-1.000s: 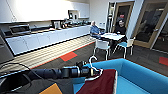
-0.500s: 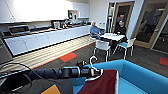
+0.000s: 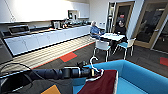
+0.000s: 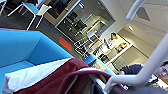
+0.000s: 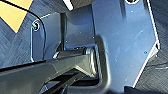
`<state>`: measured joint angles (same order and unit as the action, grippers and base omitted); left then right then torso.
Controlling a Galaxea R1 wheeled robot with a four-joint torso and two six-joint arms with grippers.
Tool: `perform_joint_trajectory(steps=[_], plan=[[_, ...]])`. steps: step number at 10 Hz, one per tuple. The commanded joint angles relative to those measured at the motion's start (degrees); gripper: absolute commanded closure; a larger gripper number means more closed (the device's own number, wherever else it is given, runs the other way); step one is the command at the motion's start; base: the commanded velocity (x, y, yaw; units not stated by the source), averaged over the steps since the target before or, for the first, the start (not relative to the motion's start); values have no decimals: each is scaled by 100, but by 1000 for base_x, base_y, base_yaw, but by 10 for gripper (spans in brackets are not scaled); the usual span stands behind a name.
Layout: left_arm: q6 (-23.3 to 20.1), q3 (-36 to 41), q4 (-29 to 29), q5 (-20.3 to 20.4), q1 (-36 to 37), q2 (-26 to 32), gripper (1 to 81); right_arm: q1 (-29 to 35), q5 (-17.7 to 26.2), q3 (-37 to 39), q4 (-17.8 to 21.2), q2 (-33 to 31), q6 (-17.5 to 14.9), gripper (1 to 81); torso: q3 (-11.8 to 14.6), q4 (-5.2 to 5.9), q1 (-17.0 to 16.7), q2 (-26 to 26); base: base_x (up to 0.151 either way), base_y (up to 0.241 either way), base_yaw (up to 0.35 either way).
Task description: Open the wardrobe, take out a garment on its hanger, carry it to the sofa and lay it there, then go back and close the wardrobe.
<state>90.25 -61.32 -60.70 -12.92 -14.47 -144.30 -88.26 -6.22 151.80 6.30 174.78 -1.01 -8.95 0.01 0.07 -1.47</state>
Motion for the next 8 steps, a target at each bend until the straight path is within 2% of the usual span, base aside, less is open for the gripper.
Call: perform_joint_trajectory(steps=[1,8], plan=[[46,-142,-188,352,941,-248,811,190,332,-28,-24,60,-4,10,-410,0,0,0,0,0,0],[28,-1497,-188,361,1038,-1348,811,190,332,-28,-24,60,-4,10,-1591,0,0,5,0,0,0]])
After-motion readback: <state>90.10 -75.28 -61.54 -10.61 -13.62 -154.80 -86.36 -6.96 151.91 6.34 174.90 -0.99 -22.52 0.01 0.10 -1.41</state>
